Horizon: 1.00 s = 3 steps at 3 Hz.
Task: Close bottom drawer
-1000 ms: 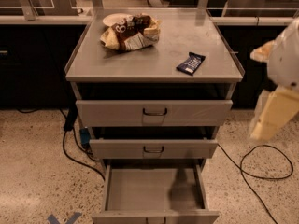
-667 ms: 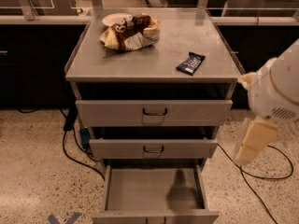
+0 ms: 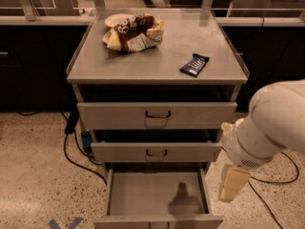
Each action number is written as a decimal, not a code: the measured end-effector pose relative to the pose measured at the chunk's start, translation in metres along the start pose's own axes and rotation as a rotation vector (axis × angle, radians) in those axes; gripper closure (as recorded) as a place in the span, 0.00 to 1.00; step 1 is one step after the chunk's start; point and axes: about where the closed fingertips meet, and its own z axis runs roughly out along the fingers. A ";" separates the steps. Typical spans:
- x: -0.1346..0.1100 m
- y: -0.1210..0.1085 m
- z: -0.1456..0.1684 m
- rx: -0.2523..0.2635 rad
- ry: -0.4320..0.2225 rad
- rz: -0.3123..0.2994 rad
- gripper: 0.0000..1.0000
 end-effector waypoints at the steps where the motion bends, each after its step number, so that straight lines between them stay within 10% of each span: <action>1: 0.018 0.019 0.057 -0.065 0.000 0.009 0.00; 3: 0.040 0.040 0.111 -0.141 -0.008 0.032 0.00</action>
Offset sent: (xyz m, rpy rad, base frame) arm -0.0282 -0.0368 -0.1870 0.0671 0.2148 -0.0226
